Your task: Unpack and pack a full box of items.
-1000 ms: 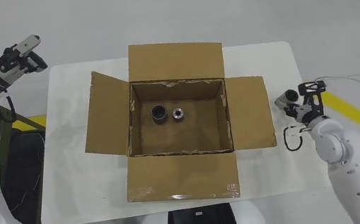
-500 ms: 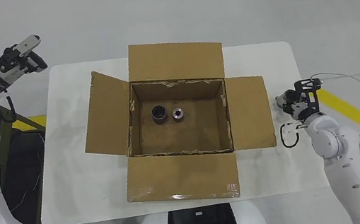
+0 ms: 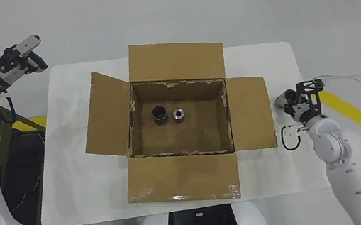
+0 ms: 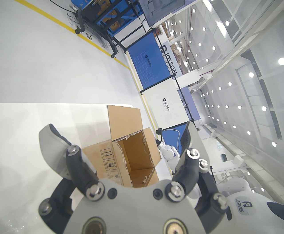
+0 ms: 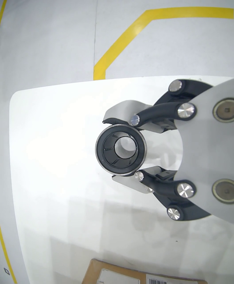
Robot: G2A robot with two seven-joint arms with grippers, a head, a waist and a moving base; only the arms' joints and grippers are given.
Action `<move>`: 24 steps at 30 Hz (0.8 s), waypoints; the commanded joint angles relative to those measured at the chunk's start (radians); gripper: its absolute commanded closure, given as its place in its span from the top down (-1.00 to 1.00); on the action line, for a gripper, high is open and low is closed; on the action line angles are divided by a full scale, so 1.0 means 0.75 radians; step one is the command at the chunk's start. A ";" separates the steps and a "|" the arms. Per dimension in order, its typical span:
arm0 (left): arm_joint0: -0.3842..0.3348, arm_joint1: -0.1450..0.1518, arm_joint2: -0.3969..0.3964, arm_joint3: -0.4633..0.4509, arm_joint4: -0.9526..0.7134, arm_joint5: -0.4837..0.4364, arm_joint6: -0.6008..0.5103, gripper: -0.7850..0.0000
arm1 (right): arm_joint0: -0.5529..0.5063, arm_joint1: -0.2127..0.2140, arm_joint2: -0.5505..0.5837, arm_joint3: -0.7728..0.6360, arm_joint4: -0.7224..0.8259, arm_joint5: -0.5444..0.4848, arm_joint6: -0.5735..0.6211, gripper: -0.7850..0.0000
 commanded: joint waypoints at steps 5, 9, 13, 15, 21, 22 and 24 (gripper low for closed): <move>0.000 0.000 0.000 0.000 0.000 0.000 0.000 1.00 | -0.074 0.004 0.023 -0.141 -0.015 0.023 -0.028 -1.00; 0.000 0.000 0.000 0.000 0.000 0.000 0.000 1.00 | -0.124 0.007 0.040 -0.245 -0.034 0.033 -0.032 -1.00; 0.000 0.000 0.000 0.000 0.000 0.000 0.000 1.00 | -0.163 0.009 0.050 -0.345 -0.054 0.040 -0.039 -1.00; 0.000 0.000 0.000 0.000 0.000 0.000 0.000 1.00 | -0.179 0.010 0.054 -0.389 -0.065 0.044 -0.045 -1.00; 0.000 0.000 0.000 0.000 0.000 0.000 0.000 1.00 | -0.212 0.012 0.059 -0.510 -0.093 0.038 -0.061 -1.00; 0.000 0.000 0.000 0.000 0.000 0.000 0.000 1.00 | -0.216 0.012 0.058 -0.533 -0.098 0.038 -0.063 -1.00; 0.000 0.000 0.000 0.000 0.000 0.000 0.000 1.00 | -0.223 0.013 0.054 -0.573 -0.112 0.036 -0.066 -1.00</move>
